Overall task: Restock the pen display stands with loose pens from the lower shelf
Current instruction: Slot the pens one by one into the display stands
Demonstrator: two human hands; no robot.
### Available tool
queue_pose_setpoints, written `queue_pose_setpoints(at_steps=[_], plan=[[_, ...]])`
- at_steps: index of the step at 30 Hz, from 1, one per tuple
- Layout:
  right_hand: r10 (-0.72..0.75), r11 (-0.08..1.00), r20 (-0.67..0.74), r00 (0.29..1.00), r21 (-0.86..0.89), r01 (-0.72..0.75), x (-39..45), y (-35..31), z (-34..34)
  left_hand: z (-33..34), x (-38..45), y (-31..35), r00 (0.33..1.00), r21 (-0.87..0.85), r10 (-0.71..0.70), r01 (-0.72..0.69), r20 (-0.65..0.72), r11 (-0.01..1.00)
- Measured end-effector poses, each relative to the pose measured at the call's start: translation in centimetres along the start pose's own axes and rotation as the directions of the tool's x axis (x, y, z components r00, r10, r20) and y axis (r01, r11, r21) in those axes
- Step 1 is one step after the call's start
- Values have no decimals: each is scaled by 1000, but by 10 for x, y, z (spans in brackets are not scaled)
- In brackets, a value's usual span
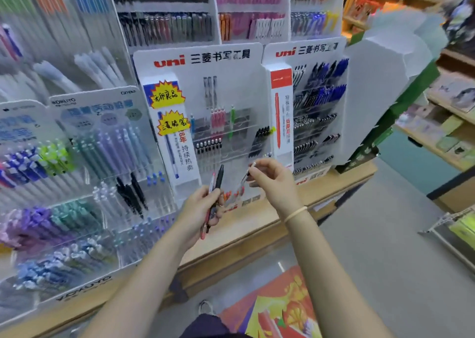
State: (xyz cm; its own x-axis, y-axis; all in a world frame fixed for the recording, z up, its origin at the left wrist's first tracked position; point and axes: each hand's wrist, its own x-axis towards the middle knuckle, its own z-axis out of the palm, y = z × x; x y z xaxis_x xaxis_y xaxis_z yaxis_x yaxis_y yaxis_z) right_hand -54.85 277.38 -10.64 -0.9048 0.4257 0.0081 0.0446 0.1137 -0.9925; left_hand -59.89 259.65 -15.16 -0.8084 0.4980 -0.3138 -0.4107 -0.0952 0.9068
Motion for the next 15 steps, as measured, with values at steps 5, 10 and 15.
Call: queue_pose_setpoints(at_steps=[5,10,15], plan=[[-192,973,-71,979,-142,181,72,-17,5,-3,46,18,998,3,16,-16,-55,1000],[-315,941,-61,947,-147,304,116,-21,7,-9,78,27,988,-10,18,-20,-154,1000],[-306,917,139,942,-223,331,153,-4,7,-2,93,23,966,-129,-31,-2,-256,992]])
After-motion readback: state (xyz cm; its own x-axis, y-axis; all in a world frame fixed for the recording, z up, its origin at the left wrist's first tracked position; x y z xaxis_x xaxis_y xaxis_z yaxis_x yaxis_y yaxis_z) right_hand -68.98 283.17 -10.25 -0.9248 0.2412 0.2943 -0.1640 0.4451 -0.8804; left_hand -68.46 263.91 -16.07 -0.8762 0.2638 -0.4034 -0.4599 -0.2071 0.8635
